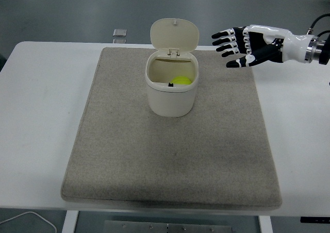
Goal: Pick up the tennis ball and place it in the box.
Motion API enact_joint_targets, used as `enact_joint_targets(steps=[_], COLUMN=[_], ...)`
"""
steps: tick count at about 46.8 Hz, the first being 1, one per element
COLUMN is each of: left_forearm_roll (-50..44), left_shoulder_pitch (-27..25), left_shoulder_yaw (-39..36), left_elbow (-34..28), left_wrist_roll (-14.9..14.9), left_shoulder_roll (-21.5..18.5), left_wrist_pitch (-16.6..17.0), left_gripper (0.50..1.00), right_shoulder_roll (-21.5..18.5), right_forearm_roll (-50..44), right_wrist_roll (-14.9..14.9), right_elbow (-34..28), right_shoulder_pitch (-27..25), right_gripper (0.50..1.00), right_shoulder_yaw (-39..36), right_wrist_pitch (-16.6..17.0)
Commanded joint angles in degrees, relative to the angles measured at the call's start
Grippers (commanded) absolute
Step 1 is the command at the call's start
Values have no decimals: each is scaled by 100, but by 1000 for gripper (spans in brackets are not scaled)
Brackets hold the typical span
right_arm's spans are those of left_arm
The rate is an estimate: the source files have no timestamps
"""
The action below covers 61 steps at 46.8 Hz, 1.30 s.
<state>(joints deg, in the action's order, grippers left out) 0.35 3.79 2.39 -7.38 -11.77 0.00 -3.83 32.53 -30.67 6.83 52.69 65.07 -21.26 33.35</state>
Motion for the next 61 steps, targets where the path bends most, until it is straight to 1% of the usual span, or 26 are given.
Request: enact_joint_targets(steps=[1,7,12,19,29,31,36,40,41,43,44,49,56,61], left_forearm_roll=[0,0,0,0,0,0,0,0,0,0,0,0,0,0], left_shoulder_pitch=[-1,-1,-1,-1,-1,-1,-1,-1,-1,-1,-1,-1,-1,-1], left_shoulder_yaw=[7,-1,-1,-1,-1,-1,-1,-1,-1,-1,-1,-1,-1,-1], left_elbow=[0,0,0,0,0,0,0,0,0,0,0,0,0,0], left_wrist_roll=[8,-1,-1,-1,-1,8,-1,-1,-1,-1,-1,8,-1,-1], left_shoulder_roll=[0,0,0,0,0,0,0,0,0,0,0,0,0,0], left_wrist_pitch=[-4,-4,-4,-4,-4,-4,-4,-4,-4,5,5,5,5,-4], left_gripper=[992,992,992,992,992,992,992,992,990,992,992,992,992,992], right_shoulder_roll=[-18,-220,-493,-634,-643,-660,-844,-862,-862,-862,-862,-862,-889,-915], right_forearm_roll=[508,1044,1291,1774,2978,3119,3207,3207,3207,3207,3207,3207,3198,3198], right_wrist_roll=[-94,-111,-102,-103,-111,-111,-111,-85,-68,-32,-32,-23,-32,-32], right_elbow=[-145,-373,-496,-549,-786,-830,-909,-918,-918,-918,-918,-918,-918,-918], right_shoulder_pitch=[-56,-65,-161,-267,-258,-267,-337,-425,-451,-504,-522,-548,-566,-671], right_gripper=[895,895,895,895,895,895,895,897,899,927,930,930,930,930], right_shoulder_yaw=[-10,7,-10,-19,-19,-10,-19,-28,-28,-36,-36,-28,-28,-28], right_wrist_pitch=[-223,-583,-1014,-1611,-2025,-2086,-2218,-2271,-2263,-2219,-2184,-2131,-2131,-2139])
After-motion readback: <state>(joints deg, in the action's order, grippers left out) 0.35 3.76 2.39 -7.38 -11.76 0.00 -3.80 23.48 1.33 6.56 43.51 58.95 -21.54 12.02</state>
